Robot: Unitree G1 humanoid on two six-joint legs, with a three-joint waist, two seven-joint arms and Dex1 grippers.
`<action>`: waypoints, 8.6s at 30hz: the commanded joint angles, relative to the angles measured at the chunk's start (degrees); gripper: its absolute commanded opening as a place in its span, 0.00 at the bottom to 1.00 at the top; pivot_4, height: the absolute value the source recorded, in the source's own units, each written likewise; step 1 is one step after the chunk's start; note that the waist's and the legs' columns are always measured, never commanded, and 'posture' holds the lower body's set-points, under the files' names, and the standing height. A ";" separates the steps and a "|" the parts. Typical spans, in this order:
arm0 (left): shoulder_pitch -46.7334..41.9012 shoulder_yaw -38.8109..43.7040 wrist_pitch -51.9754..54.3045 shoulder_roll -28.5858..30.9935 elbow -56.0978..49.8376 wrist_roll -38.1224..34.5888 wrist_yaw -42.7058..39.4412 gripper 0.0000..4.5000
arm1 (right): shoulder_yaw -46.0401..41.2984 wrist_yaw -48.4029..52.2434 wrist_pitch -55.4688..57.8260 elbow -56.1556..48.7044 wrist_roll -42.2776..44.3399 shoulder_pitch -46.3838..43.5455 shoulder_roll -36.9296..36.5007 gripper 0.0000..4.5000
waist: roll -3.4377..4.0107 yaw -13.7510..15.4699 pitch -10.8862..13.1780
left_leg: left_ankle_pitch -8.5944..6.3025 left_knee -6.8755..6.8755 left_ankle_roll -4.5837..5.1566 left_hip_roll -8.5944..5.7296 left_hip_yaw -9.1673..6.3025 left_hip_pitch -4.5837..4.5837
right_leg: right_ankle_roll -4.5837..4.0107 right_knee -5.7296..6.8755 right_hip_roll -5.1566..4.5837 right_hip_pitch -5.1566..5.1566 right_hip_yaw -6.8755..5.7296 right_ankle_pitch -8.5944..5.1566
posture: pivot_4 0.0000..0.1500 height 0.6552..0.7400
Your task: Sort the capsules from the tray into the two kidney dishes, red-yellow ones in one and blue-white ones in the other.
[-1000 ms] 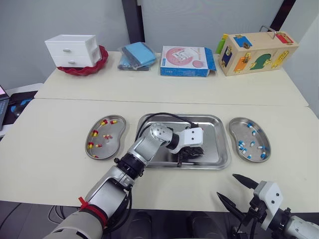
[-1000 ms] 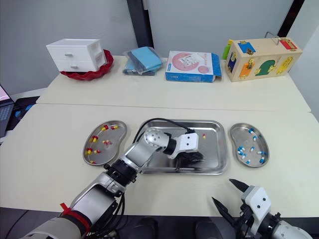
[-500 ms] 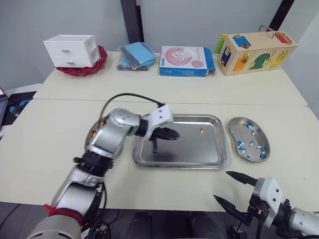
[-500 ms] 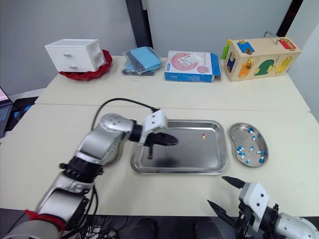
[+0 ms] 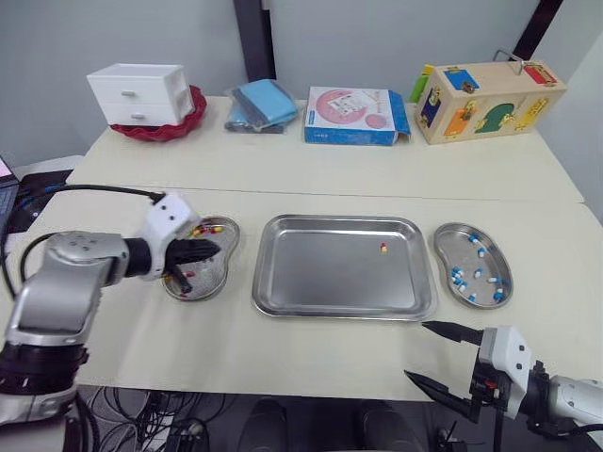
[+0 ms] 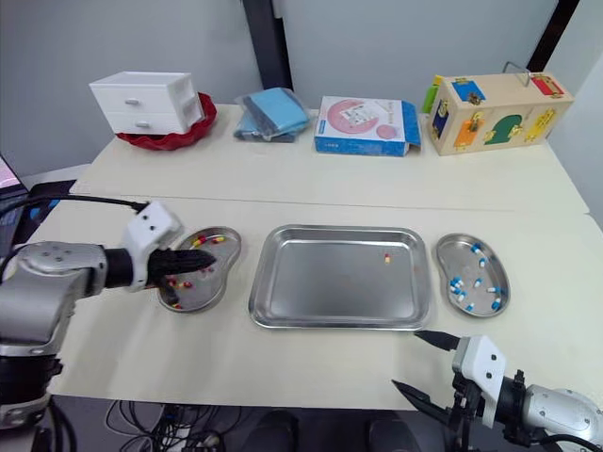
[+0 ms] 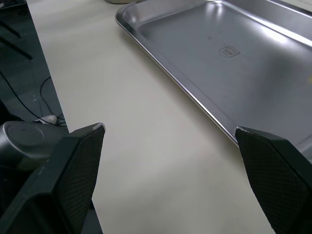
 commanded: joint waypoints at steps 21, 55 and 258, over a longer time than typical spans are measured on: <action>2.39 2.21 -0.67 2.29 -0.18 -2.69 6.28 0.81 | -1.16 0.28 3.06 -1.43 2.54 -2.41 -0.87 1.00 | -0.03 -0.19 0.00 | 0.00 -0.01 0.00 0.01 0.01 0.01 | 0.00 0.01 0.00 -0.02 0.00 0.00 | 1.00 1.00; 26.01 23.49 -1.88 8.72 5.83 -21.38 -9.99 0.99 | -16.23 9.46 3.95 9.21 4.93 0.42 -8.42 1.00 | -0.11 -0.38 0.04 | -0.01 -0.05 0.00 0.03 0.07 0.07 | -0.01 -0.01 0.00 -0.02 0.05 0.00 | 1.00 1.00; -47.11 -22.32 -54.00 -57.97 84.08 24.01 3.87 0.68 | 8.58 -24.84 4.25 -12.61 -10.06 12.92 15.31 1.00 | -0.12 -0.33 -0.04 | 0.02 0.05 0.03 -0.15 -0.05 -0.13 | 0.01 0.05 0.00 -0.04 -0.07 -0.01 | 1.00 1.00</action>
